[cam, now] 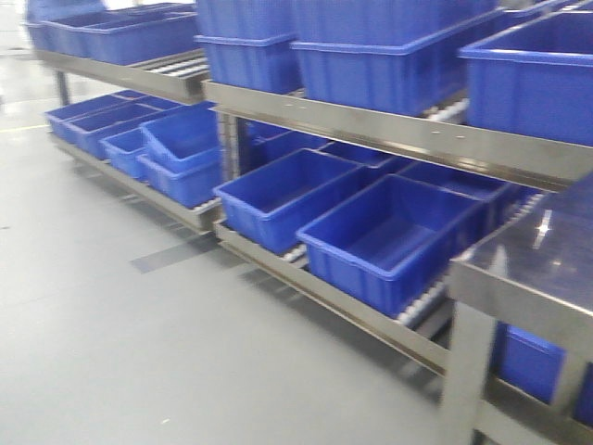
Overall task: Sort and place red and blue blocks on shelf
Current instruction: 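Turn the base away from the counter holding both cubes, then drive forward along the aisle holding both cubes, then turn the base toward the shelf of blue bins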
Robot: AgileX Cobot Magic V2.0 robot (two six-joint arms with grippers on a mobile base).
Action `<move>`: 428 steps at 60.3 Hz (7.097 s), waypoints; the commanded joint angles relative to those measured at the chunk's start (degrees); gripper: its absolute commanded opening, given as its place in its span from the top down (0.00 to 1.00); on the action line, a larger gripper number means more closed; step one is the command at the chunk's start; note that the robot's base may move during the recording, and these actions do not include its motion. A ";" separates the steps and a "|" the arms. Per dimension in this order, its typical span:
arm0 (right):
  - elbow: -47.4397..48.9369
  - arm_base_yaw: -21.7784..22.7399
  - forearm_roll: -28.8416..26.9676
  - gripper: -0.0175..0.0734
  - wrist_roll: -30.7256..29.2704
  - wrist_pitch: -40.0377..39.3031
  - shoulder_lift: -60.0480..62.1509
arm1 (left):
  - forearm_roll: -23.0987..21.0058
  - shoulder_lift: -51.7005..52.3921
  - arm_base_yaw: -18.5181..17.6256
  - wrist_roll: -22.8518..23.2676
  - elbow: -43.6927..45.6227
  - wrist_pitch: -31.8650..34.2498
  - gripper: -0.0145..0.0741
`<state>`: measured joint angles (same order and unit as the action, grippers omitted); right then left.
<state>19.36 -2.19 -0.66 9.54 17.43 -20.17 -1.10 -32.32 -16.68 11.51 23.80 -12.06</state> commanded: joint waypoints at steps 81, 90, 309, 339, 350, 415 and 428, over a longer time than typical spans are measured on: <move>1.62 0.46 0.66 0.75 -0.07 -5.15 -0.17 | 0.06 -0.08 0.06 -0.16 1.67 5.32 0.70; 1.62 0.46 0.66 0.75 -0.07 -5.15 -0.17 | 0.06 -0.08 0.06 -0.16 1.67 5.32 0.70; 1.62 0.46 0.66 0.75 -0.07 -5.15 -0.17 | 0.06 -0.08 0.06 -0.16 1.67 5.32 0.70; 1.62 0.46 0.66 0.75 -0.07 -5.15 -0.17 | 0.06 -0.08 0.06 -0.16 1.67 5.32 0.70; 1.62 0.46 0.66 0.75 -0.07 -5.15 -0.17 | 0.06 -0.08 0.06 -0.16 1.67 5.32 0.70; 1.62 0.46 0.66 0.75 -0.07 -5.15 -0.17 | 0.06 -0.08 0.06 -0.16 1.67 5.32 0.70; 1.62 0.46 0.66 0.75 -0.07 -5.15 -0.17 | 0.06 -0.08 0.06 -0.16 1.67 5.32 0.70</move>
<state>19.36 -2.19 -0.57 9.54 17.43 -20.17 -1.10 -32.32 -16.58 11.51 23.80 -12.06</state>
